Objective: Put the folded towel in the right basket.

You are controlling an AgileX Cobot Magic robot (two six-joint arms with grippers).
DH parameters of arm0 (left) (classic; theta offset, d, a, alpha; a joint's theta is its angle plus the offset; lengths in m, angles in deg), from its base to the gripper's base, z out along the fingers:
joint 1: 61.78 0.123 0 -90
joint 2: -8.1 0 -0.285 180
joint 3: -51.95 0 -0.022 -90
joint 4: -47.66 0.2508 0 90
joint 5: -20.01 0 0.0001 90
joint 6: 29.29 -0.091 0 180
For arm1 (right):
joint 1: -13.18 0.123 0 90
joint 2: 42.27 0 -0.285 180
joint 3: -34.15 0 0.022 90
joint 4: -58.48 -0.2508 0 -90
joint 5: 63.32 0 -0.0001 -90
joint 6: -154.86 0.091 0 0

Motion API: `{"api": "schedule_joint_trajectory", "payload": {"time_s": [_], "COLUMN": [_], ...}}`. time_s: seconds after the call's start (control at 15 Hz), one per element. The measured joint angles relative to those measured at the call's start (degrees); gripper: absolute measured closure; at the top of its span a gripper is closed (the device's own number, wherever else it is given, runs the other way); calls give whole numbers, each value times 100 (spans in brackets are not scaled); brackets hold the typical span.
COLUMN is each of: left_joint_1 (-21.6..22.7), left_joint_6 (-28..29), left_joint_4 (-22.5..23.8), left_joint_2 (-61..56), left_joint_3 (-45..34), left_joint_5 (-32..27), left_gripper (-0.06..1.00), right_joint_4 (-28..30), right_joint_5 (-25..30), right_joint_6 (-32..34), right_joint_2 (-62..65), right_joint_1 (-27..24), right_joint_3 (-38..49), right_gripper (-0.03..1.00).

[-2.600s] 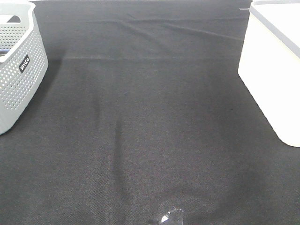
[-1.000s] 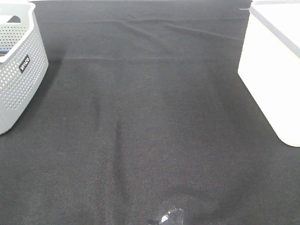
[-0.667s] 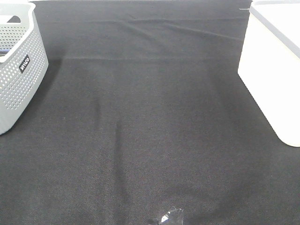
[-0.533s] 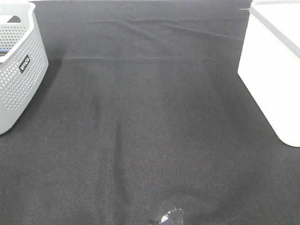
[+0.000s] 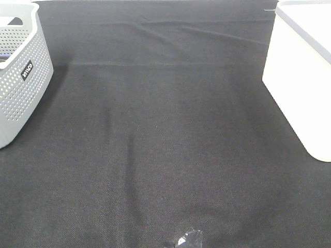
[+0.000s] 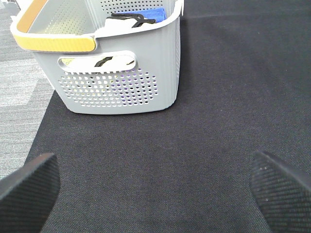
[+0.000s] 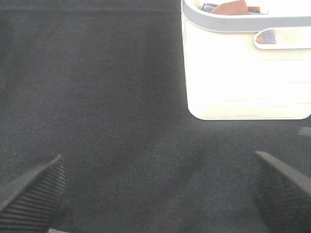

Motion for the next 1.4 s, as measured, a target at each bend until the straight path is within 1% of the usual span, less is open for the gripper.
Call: {"api": "schedule_joint_trajectory", "payload": {"time_s": [0.07,0.27,0.33,1.4], "left_joint_1": [0,0,0,0], "left_joint_6": [0,0,0,0], "left_joint_4": [0,0,0,0], "left_joint_2": [0,0,0,0], "left_joint_3": [0,0,0,0], "left_joint_5": [0,0,0,0], "left_gripper": [-5,-5,-5,-5], "right_joint_4": [0,-6,-6,-6], "right_joint_5": [0,0,0,0], "right_joint_6": [0,0,0,0], "right_joint_2": [0,0,0,0], "right_joint_1": [-6,-768,-819,-848], "right_joint_3": [0,0,0,0], "right_gripper": [-1,-1,-1,-1]}}
